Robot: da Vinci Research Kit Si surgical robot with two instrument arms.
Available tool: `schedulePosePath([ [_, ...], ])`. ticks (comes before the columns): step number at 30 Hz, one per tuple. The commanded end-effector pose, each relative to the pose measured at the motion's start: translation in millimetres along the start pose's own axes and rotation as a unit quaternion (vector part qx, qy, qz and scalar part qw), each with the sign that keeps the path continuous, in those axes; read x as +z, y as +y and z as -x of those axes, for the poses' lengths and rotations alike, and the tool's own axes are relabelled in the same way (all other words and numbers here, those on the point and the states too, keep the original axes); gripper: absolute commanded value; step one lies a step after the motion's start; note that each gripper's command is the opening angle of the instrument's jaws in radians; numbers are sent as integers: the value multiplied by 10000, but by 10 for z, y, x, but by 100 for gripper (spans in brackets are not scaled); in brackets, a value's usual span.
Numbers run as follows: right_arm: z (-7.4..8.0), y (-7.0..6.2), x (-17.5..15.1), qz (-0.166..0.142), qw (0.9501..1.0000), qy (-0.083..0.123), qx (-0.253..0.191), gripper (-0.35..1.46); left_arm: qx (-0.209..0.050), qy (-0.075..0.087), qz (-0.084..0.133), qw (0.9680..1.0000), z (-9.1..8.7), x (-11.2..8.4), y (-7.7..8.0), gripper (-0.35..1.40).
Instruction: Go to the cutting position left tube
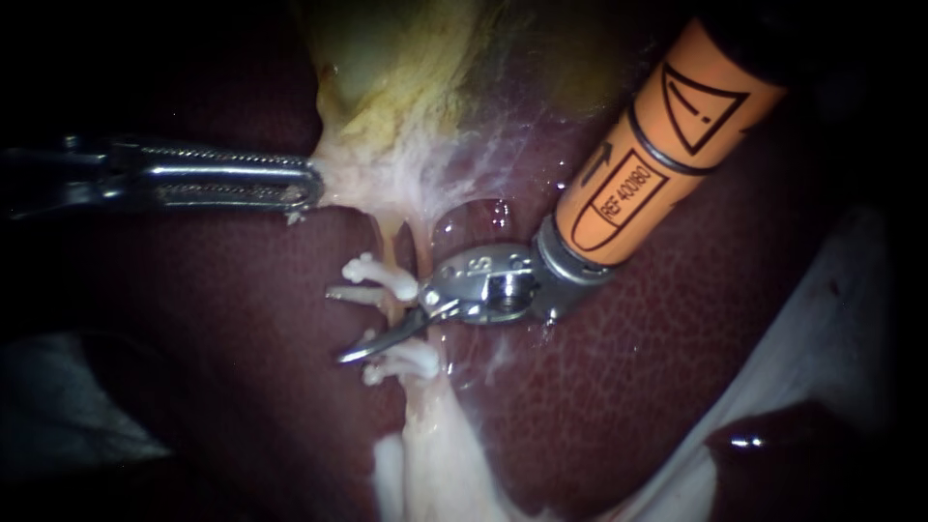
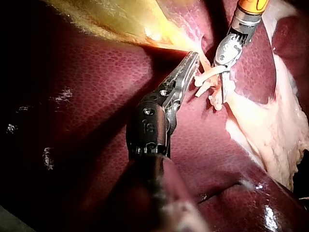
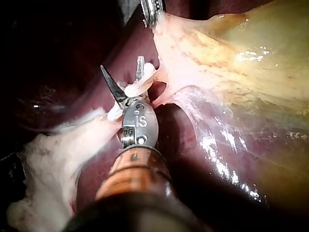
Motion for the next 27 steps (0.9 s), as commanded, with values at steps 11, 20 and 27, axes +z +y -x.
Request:
schedulePosePath([
  [11,-10,-16,11,-225,9993,200,227,132,-3,0,-5,10000,-1,1,1,-35],
  [20,-21,-34,20,-509,9977,306,336,132,-3,0,-4,10000,-1,1,1,-35],
  [27,-20,-31,18,-504,9977,307,338,132,-3,0,-4,10000,-1,1,1,-35],
])
